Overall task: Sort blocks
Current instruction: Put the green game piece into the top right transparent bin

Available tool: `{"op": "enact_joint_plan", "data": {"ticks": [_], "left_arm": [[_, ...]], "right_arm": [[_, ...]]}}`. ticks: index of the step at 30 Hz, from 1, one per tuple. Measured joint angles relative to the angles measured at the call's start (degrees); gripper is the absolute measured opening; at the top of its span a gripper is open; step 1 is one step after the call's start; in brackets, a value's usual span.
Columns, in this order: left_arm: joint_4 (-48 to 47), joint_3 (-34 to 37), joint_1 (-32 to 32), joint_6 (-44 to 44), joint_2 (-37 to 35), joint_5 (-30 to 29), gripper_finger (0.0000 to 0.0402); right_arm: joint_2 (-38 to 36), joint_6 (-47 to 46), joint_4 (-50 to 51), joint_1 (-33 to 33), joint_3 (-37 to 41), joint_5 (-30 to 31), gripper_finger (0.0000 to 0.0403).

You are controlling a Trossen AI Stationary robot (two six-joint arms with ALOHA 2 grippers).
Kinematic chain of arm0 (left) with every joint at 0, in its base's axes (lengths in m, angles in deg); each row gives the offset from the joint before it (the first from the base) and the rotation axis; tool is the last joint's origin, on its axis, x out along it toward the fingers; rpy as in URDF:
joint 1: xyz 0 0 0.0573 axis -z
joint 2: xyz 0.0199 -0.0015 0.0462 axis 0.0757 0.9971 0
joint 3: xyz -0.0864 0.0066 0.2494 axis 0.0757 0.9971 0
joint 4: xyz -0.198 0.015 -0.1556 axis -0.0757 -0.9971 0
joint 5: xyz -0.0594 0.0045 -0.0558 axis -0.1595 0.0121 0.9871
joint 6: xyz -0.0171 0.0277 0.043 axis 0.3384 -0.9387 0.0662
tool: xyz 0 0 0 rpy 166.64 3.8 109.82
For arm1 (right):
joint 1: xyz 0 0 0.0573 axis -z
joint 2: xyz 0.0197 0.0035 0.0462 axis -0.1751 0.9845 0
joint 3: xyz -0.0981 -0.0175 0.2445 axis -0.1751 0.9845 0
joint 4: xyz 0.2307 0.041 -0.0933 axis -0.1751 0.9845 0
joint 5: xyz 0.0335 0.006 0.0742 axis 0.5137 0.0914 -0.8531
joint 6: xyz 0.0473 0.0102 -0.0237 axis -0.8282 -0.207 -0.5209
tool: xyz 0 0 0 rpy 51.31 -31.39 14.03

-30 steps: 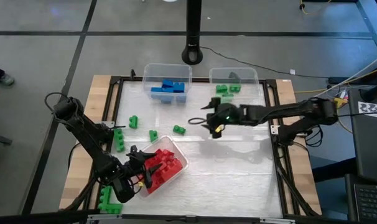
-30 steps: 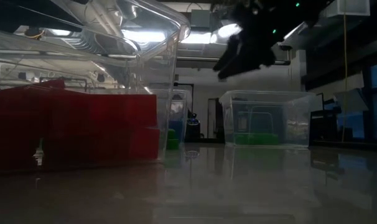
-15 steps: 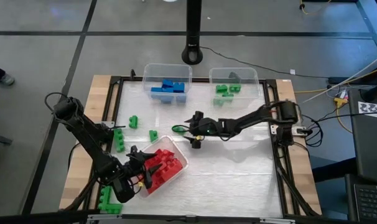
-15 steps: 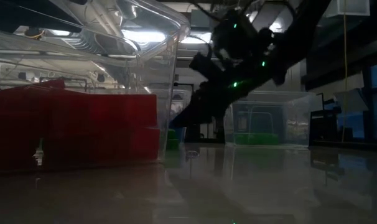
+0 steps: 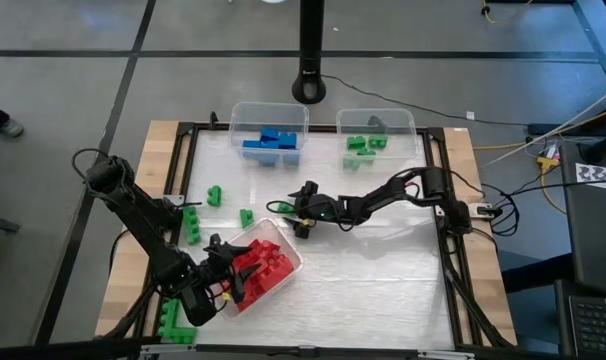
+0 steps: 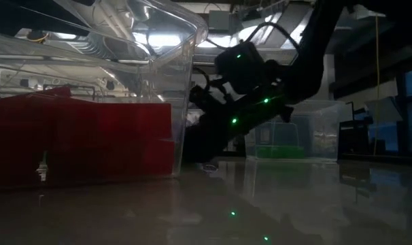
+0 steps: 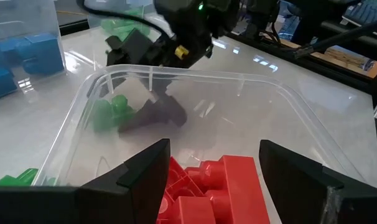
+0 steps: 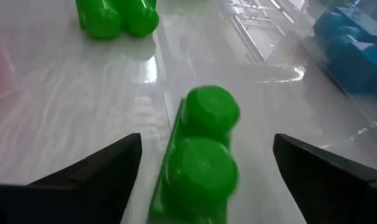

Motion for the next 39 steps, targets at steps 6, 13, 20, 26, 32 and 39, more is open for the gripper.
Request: {"op": "enact_joint_plan", "data": {"ticks": [6,13,20,26,32,39], "left_arm": [[0.0,0.0,0.0,0.4,0.0,0.0,0.0235],[0.0,0.0,0.0,0.2,0.0,0.0,0.0235],[0.0,0.0,0.0,0.4,0.0,0.0,0.0235],[0.0,0.0,0.2,0.7,0.0,0.2,0.0235],[-0.1,0.0,0.3,0.1,0.0,0.2,0.0235],[0.0,0.0,-0.4,-1.6,0.0,0.2,0.0235]], "right_arm": [[1.9,-0.7,0.4,0.0,-1.9,0.0,0.0324],[1.9,-0.6,1.6,0.3,-2.0,-2.0,0.0204],[1.6,3.1,2.3,0.5,-1.9,-1.9,0.0139],[-1.9,6.3,7.2,0.4,-1.6,-1.9,0.0145],[-11.0,11.1,18.1,0.4,-1.6,0.7,0.0145],[-24.8,17.1,31.4,0.4,-1.6,5.0,0.0148]]}}
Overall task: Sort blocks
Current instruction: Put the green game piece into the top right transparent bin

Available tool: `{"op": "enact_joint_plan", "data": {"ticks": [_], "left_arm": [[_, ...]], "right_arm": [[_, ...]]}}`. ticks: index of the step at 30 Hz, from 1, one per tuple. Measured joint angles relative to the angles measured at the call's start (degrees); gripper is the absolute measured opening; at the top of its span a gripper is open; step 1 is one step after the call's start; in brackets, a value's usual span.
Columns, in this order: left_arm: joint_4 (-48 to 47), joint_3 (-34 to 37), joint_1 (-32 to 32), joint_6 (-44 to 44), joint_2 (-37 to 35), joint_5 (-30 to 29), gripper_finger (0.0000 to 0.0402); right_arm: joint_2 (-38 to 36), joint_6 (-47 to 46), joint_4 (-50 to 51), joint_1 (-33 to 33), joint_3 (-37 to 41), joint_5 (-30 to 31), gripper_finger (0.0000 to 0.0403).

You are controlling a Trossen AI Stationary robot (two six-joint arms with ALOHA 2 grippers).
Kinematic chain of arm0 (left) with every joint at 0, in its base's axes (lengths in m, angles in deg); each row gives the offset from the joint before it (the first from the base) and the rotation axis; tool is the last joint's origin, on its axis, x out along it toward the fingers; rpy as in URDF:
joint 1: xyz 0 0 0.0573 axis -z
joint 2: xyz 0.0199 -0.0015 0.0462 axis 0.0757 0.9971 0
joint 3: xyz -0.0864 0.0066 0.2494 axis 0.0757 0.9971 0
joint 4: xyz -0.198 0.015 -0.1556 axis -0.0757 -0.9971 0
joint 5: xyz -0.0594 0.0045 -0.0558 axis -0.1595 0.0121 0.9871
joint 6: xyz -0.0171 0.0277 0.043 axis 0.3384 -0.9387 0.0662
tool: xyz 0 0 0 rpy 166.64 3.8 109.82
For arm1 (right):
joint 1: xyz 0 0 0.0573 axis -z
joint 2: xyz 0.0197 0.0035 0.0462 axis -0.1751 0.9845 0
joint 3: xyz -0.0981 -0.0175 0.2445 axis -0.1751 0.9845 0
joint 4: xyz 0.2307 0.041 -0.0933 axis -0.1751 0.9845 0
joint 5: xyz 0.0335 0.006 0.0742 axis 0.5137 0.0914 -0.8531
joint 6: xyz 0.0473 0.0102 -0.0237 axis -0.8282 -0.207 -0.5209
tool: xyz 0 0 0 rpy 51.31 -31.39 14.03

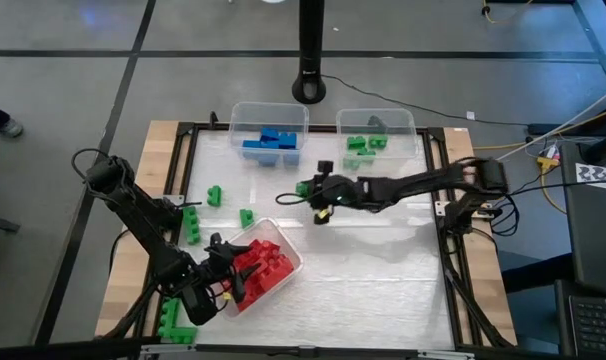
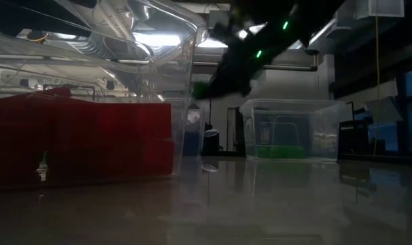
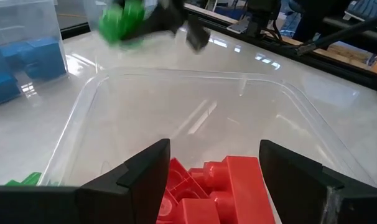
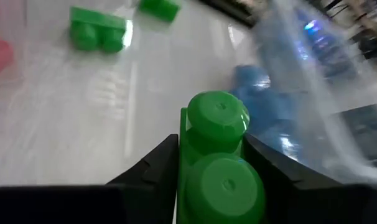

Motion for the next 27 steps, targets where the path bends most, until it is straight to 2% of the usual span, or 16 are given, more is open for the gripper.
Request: {"op": "enact_joint_plan", "data": {"ticks": [4,8,12,14,22,27], "left_arm": [[0.0,0.0,-1.1,-1.2,-0.1,0.0,0.0235],[0.0,0.0,-2.8,-4.2,-1.1,0.0,0.0235],[0.0,0.0,-4.7,-8.5,-2.6,0.3,0.0235],[0.0,0.0,-5.8,-10.3,-3.7,1.0,0.0235],[-1.1,0.0,-10.6,-18.9,-8.6,9.5,0.0235],[-6.1,0.0,-12.1,-17.1,-12.0,12.9,0.0235]], "right_arm": [[-9.7,3.7,6.7,0.0,0.0,3.4,0.0149],[-19.3,6.8,14.2,1.4,-0.1,9.3,0.0146],[-27.0,9.3,20.5,5.4,-0.1,14.5,0.0154],[-29.4,10.7,22.9,8.6,-0.1,14.5,0.0159],[-28.4,13.3,27.3,22.7,-0.1,14.1,0.0166],[-24.8,11.5,31.2,29.7,-0.1,5.0,0.0211]]}}
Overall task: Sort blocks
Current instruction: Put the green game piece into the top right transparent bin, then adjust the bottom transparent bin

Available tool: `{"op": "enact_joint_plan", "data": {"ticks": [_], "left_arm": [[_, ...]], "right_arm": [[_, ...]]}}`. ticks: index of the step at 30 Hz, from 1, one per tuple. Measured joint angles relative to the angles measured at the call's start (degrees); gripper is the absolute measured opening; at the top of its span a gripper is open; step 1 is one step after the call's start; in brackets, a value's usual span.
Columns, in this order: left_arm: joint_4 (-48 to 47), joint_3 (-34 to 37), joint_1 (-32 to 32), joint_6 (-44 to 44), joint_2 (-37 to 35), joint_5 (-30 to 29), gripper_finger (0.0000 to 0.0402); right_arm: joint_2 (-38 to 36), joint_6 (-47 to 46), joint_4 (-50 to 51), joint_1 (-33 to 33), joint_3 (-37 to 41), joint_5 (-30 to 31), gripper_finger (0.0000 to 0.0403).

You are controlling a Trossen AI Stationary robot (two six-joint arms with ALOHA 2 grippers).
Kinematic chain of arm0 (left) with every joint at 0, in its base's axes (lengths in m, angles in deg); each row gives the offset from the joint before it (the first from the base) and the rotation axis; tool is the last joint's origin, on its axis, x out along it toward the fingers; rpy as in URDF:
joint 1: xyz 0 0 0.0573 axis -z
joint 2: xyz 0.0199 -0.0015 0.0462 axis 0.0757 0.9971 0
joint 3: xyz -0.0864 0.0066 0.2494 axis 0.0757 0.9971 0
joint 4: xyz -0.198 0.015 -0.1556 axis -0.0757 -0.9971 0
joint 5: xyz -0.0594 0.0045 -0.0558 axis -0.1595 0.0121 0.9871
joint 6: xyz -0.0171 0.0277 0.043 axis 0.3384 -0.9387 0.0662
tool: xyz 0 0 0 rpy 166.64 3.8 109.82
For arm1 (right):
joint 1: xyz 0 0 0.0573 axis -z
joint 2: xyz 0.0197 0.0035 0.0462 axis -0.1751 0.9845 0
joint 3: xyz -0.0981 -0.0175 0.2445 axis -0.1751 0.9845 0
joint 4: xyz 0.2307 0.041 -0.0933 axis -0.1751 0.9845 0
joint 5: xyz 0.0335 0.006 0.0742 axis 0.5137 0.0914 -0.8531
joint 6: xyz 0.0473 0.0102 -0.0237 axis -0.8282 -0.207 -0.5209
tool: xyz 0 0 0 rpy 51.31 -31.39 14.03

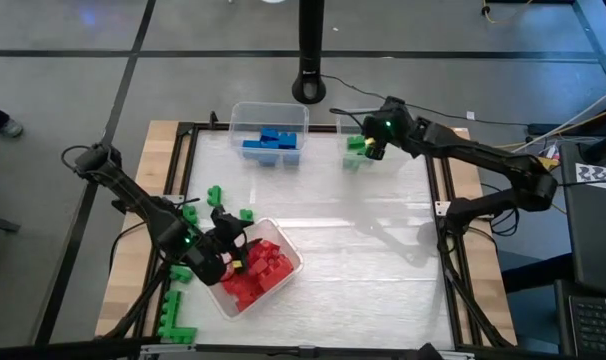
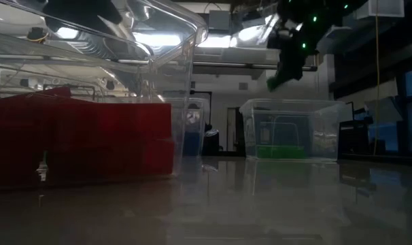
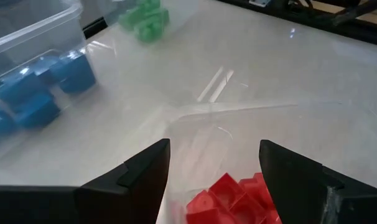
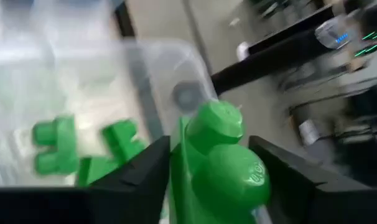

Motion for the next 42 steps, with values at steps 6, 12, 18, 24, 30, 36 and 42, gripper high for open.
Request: {"op": "enact_joint_plan", "data": {"ticks": [6,12,18,24,30,36,42], "left_arm": [[-2.4,0.0,0.4,1.4,-2.1,0.6,0.0235],[-2.7,0.0,1.0,1.5,-0.7,3.2,0.0235],[1.3,0.0,-1.5,0.5,3.5,3.6,0.0235],[10.5,0.0,-3.5,-5.0,9.2,6.1,0.0235],[12.5,0.0,-7.8,-7.2,15.1,4.8,0.0235],[21.9,-0.1,-12.0,-16.7,18.7,5.4,0.0235],[33.1,0.0,-16.8,-27.6,21.0,6.8,0.0235]], "right_arm": [[1.4,-0.2,3.8,2.4,0.0,0.0,0.0302],[-2.5,3.3,4.1,-0.1,0.0,-0.8,0.0349],[-6.4,3.6,3.6,-5.8,0.0,-2.7,0.0353],[-6.7,3.6,4.8,-12.7,0.0,-4.1,0.0345],[-6.5,3.4,5.0,-18.1,0.0,-4.0,0.0344],[-6.5,3.4,5.3,-20.9,0.0,-3.0,0.0344],[-6.5,3.3,5.3,-21.1,0.0,-3.0,0.0344]]}}
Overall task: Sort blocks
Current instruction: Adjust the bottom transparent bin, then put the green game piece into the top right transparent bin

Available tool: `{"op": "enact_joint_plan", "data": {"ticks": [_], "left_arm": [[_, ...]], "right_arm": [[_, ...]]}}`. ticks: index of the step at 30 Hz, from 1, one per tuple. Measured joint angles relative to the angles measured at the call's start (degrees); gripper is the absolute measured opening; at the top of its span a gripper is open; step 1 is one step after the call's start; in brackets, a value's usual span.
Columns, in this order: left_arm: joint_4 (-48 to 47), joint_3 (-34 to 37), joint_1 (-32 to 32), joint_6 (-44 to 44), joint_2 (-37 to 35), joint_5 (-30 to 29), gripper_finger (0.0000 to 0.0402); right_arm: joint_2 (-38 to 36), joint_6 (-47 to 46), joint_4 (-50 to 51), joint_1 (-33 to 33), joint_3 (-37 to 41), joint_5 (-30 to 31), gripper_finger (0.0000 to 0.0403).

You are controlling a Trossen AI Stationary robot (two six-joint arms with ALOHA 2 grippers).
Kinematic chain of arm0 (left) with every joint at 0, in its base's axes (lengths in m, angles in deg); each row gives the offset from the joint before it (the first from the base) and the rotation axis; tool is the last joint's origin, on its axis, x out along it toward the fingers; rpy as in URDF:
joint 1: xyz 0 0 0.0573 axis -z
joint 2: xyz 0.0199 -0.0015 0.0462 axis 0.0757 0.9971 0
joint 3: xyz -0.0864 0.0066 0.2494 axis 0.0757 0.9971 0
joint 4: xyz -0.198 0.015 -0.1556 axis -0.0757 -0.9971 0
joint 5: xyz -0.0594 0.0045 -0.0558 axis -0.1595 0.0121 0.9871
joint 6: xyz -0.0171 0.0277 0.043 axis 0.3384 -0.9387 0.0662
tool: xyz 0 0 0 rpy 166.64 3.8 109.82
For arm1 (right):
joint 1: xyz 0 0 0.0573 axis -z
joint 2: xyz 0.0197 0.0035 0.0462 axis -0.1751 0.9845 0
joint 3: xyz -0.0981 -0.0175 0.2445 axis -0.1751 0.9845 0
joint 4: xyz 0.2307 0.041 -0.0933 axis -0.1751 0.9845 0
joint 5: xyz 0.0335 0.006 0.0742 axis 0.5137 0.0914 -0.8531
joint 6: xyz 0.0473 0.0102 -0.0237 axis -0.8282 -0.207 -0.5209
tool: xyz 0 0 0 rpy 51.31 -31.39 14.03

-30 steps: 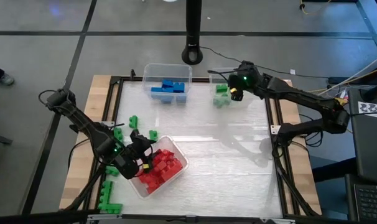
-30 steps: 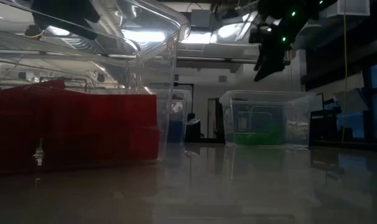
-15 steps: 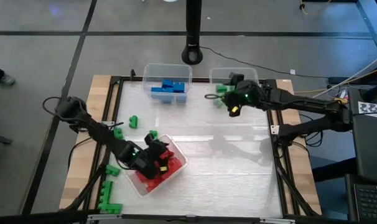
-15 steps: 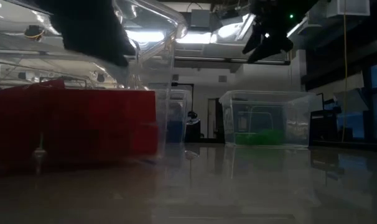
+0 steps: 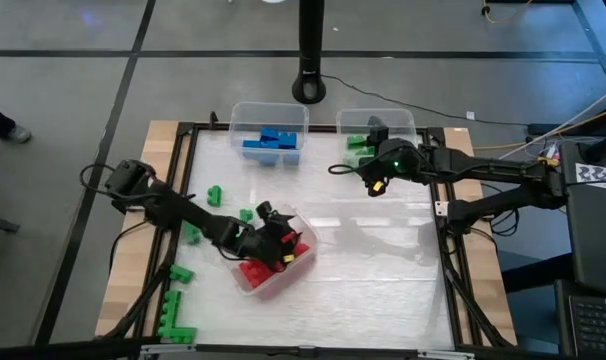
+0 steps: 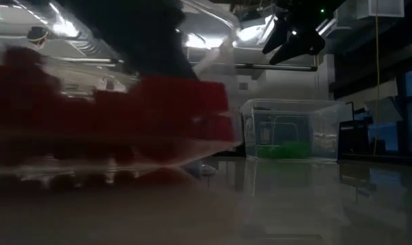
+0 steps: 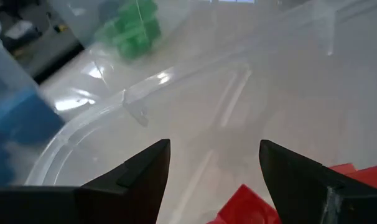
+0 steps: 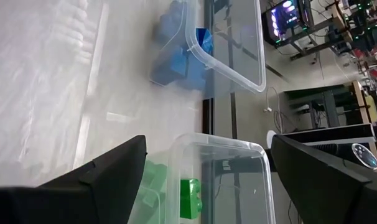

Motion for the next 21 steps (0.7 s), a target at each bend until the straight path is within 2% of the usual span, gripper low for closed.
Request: {"op": "enact_joint_plan", "data": {"ticks": [5,8,11,15,21], "left_arm": [[5.3,-0.2,-2.9,-4.0,0.3,2.8,0.0235],[1.7,-2.4,-2.7,-4.1,-1.8,4.5,0.0235],[-6.0,-5.8,-1.2,-3.3,-5.3,6.0,0.0235],[-21.2,-10.7,2.4,-0.4,-10.5,7.1,0.0235],[-42.2,-15.2,12.9,9.3,-18.3,8.3,0.0235]], "right_arm": [[0.0,0.0,0.2,0.0,0.0,0.0,0.0344],[0.0,0.0,1.2,0.0,0.0,0.5,0.0344],[0.0,0.0,2.1,0.0,0.0,0.5,0.0344],[0.0,-0.2,2.7,0.0,0.0,0.5,0.0344],[0.0,-0.7,2.9,0.0,0.9,0.5,0.0344]]}}
